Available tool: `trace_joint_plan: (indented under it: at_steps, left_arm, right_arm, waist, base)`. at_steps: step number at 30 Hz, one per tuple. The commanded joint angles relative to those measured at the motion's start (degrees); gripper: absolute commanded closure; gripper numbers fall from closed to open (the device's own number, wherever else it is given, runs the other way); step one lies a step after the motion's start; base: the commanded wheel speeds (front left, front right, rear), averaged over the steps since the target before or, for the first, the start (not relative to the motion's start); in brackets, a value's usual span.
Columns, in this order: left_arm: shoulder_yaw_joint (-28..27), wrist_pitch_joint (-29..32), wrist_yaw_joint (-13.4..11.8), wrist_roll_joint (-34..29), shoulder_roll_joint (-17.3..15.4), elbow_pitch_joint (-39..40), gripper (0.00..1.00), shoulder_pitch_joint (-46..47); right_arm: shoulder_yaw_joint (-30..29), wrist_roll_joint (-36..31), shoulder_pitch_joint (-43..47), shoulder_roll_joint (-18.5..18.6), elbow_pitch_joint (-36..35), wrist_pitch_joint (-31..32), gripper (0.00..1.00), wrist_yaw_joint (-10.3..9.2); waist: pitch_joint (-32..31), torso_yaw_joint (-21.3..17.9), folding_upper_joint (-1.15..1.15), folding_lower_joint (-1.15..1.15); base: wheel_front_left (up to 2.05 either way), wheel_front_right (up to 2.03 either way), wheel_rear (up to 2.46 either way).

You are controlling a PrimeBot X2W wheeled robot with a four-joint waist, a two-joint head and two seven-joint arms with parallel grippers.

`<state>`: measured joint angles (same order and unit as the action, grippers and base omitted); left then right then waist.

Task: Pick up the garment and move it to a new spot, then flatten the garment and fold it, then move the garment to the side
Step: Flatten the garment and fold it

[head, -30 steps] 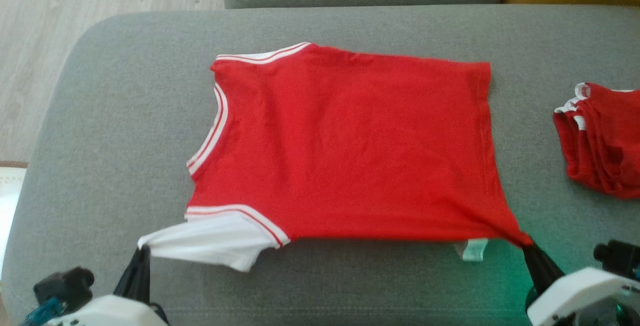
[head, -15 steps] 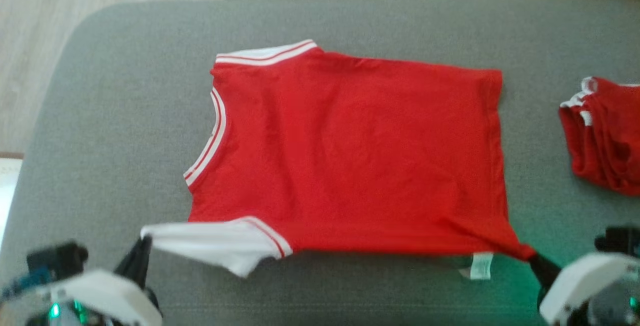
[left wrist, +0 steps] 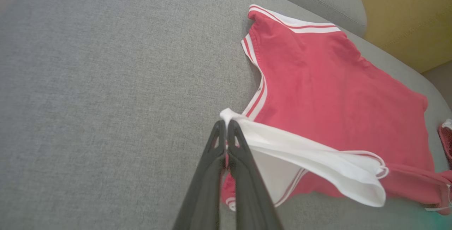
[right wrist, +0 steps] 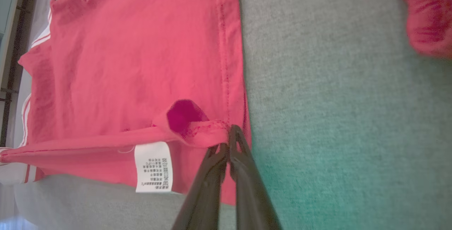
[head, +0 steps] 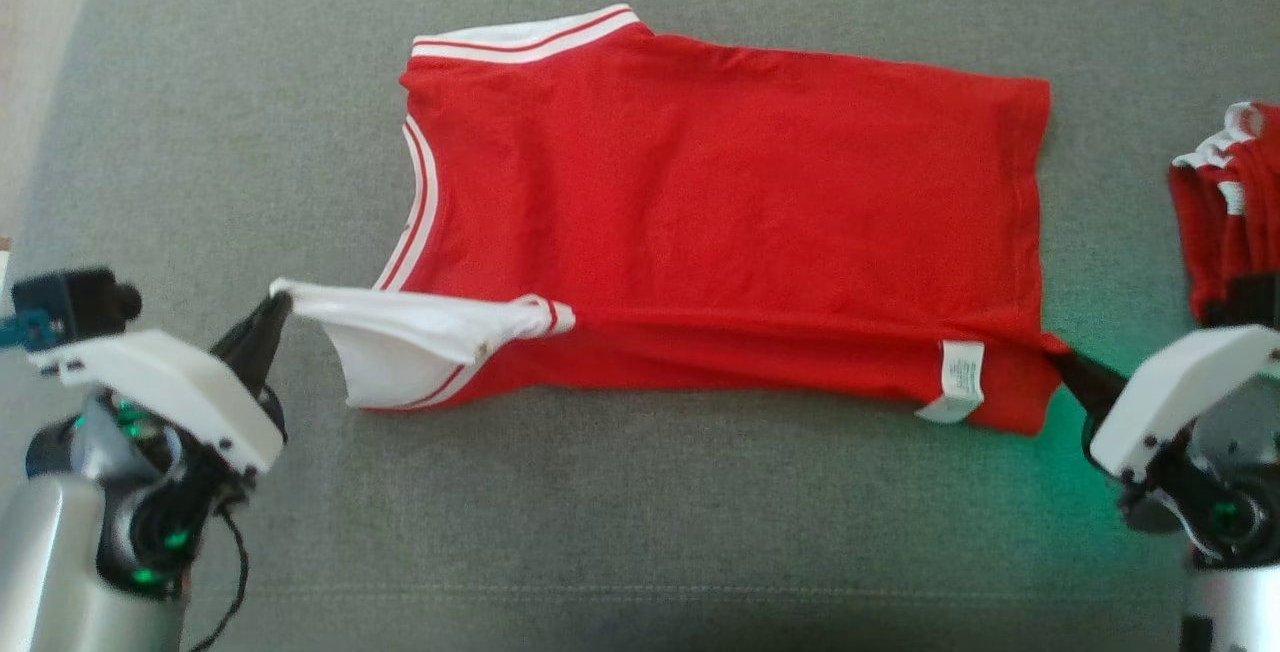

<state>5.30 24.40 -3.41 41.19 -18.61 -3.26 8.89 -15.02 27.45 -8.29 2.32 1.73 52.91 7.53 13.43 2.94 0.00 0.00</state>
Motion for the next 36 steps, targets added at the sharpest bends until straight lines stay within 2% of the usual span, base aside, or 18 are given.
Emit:
trace_joint_plan:
  at_steps: [1, 2, 3, 4, 5, 8, 13, 17, 21, 24, 29, 36]
  left_arm:
    - [-2.5, 0.0, 0.5, 0.5, -2.3, 0.2, 1.00, 3.9]
    - [-2.4, 0.0, 1.0, 0.9, -2.0, -0.9, 0.85, 4.9]
    - [-2.2, 0.0, 1.4, 1.2, -1.8, -1.9, 0.44, 5.8]
    - [-2.0, -0.2, 1.8, 1.2, -1.8, -2.9, 0.00, 6.6]
    - [-1.8, -0.8, 2.3, 1.1, -1.6, -3.8, 0.00, 7.3]
    - [-1.9, -5.6, 3.4, 0.3, -0.3, -5.6, 0.00, 9.0]
    - [-2.0, -16.3, 4.9, -2.2, 2.2, -8.4, 0.00, 8.9]
    - [-1.2, -27.0, 3.6, -8.9, 2.3, -8.6, 0.00, 7.0]
    - [0.2, -34.9, 0.9, -14.5, 3.0, -7.0, 0.00, 3.4]
    - [0.8, -37.4, -0.7, -17.2, 3.6, -4.8, 0.00, 0.0]
    - [1.7, -38.7, -2.4, -20.0, 4.2, -0.4, 0.00, -5.8]
    - [2.8, -38.9, -3.0, -20.6, 5.0, 1.4, 0.00, -10.4]
  right_arm:
    - [1.1, 0.4, -2.9, 0.6, -1.8, -0.6, 1.00, -0.04]
    - [1.3, 0.4, -3.5, 0.6, -1.6, -1.1, 1.00, -0.04]
    - [1.7, 0.3, -3.9, 0.6, -1.6, -1.9, 0.92, -0.04]
    - [2.1, 0.3, -4.2, 0.6, -1.5, -2.7, 0.24, -0.04]
    - [2.7, 0.5, -4.4, 0.6, -1.5, -3.8, 0.00, -0.04]
    - [4.5, 0.2, -4.1, 0.6, -2.9, -9.7, 0.00, -0.04]
    - [8.8, -4.6, -1.1, 0.7, -6.2, -26.3, 0.00, -0.04]
    - [12.0, -9.5, 2.3, 1.9, -7.7, -39.8, 0.00, -0.04]
    - [14.3, -14.0, 6.6, 2.4, -8.3, -48.3, 0.00, -0.04]
    - [15.7, -15.3, 9.6, 2.4, -8.7, -52.0, 0.00, -0.04]
    - [16.5, -15.9, 12.9, 2.1, -8.4, -54.4, 0.00, -0.04]
    - [16.6, -15.5, 14.8, 1.8, -7.7, -54.9, 0.00, -0.04]
  waist:
    - [0.5, 0.0, 0.00, 0.00]
    - [0.7, -0.1, 0.00, 0.00]
    - [0.9, -0.2, 0.00, 0.00]
    - [1.1, -0.2, 0.00, 0.00]
    - [1.3, -0.3, 0.00, 0.00]
    - [1.7, -0.4, 0.00, 0.00]
    - [1.6, -0.8, 0.00, 0.00]
    - [1.0, -1.1, 0.00, 0.00]
    - [-0.4, -1.5, 0.00, 0.00]
    - [-1.4, -1.9, 0.00, 0.00]
    - [-3.1, -2.3, 0.00, 0.00]
    - [-5.0, -2.0, 0.00, 0.00]
  base:
    - [0.00, 0.00, 0.00]
    - [0.00, 0.00, 0.00]
    - [0.00, 0.00, 0.00]
    - [0.00, 0.00, 0.00]
    - [0.00, 0.00, 0.00]
    - [0.00, 0.00, 0.00]
    - [0.00, 0.00, 0.00]
    - [0.00, 0.00, 0.00]
    - [0.00, 0.00, 0.00]
    - [0.00, 0.00, 0.00]
    - [0.00, 0.00, 0.00]
    - [0.00, 0.00, 0.00]
